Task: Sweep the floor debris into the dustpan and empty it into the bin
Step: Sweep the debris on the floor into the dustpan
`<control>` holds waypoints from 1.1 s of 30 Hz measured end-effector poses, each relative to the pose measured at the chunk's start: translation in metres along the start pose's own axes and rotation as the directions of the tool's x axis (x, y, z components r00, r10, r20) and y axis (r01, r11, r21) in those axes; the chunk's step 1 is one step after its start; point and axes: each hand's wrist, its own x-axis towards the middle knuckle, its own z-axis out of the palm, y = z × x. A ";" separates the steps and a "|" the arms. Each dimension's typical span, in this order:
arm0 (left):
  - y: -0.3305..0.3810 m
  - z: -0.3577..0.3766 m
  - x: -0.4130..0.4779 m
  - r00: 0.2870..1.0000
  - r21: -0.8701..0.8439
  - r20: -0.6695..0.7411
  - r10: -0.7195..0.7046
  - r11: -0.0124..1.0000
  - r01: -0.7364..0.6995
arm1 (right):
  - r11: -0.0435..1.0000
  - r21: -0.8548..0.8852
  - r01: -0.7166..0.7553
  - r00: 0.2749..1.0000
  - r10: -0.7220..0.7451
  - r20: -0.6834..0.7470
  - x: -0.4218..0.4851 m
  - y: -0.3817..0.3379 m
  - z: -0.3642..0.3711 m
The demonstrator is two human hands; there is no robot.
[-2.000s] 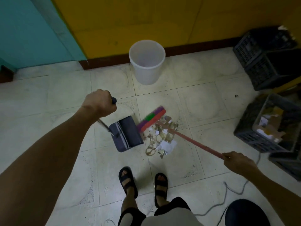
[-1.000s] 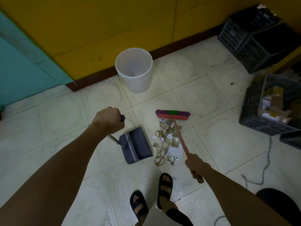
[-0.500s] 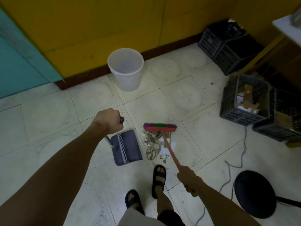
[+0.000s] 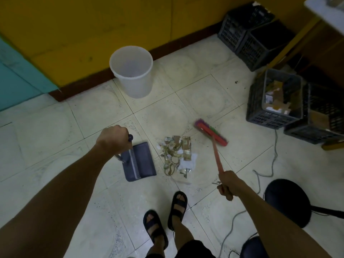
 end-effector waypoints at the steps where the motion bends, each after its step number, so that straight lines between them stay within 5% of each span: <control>1: 0.003 -0.003 0.005 1.000 0.001 0.010 -0.001 1.000 0.001 | 0.999 0.024 -0.028 0.999 0.027 0.016 0.007 -0.002 -0.004; 6: 0.002 -0.012 0.036 1.000 0.040 0.026 -0.005 0.999 0.004 | 0.982 0.111 -0.151 0.989 0.150 0.020 0.050 0.004 -0.001; 15: -0.025 -0.003 0.102 0.998 0.013 0.007 0.059 0.998 -0.059 | 0.981 -0.039 -0.192 0.962 0.180 -0.205 0.072 0.002 0.014; 24: -0.066 -0.009 0.146 0.982 -0.031 0.001 0.189 0.982 -0.189 | 0.963 0.192 -0.188 0.982 0.191 0.003 0.033 -0.073 0.099; 33: -0.072 -0.018 0.148 0.960 -0.086 0.041 0.276 0.959 -0.272 | 0.983 0.093 -0.159 0.987 0.156 0.042 -0.001 -0.101 0.192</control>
